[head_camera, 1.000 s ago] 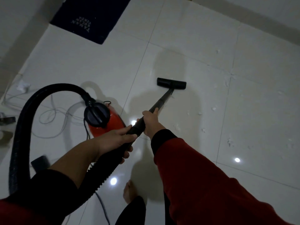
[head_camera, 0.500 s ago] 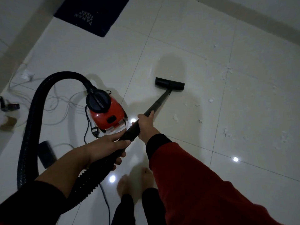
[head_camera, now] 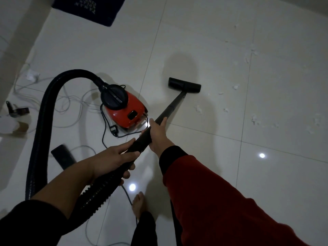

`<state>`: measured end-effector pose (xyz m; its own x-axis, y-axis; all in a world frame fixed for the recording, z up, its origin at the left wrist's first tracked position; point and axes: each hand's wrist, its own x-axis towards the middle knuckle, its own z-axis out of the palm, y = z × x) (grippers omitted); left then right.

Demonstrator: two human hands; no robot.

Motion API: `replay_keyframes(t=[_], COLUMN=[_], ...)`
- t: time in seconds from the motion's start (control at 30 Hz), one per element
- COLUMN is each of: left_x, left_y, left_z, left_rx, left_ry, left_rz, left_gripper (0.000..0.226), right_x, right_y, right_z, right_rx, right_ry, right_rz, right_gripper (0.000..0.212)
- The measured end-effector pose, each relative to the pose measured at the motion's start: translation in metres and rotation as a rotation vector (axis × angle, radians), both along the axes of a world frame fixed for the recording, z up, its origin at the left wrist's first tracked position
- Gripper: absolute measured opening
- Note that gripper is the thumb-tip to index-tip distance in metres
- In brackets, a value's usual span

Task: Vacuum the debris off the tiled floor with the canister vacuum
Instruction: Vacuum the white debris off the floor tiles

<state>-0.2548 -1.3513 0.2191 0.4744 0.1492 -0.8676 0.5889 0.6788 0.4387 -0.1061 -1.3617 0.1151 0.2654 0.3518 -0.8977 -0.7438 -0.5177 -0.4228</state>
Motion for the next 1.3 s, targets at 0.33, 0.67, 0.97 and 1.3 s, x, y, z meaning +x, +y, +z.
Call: replay_keyframes(t=[0.33, 0.67, 0.97, 1.3], left_x=[-0.068, -0.118, -0.134, -0.071], left_y=[-0.017, -0.007, -0.006, -0.033], left_z=[0.008, 0.025, 0.020, -0.017], left_rx=[-0.061, -0.164, -0.211, -0.127], left_ry=[-0.054, -0.007, 0.028, 0.019], left_rz=[-0.096, -0.283, -0.376, -0.251], left_gripper=[0.073, 0.072, 0.072, 0.059], right_x=[-0.061, -0.123, -0.150, -0.080], right_y=[-0.044, -0.071, -0.088, -0.087], right_z=[0.020, 0.044, 0.040, 0.005], right_rx=[0.091, 0.051, 0.002, -0.048], right_ry=[0.015, 0.084, 0.109, 0.086], right_rz=[-0.155, -0.320, -0.414, -0.331], right_gripper=[0.084, 0.081, 0.077, 0.065])
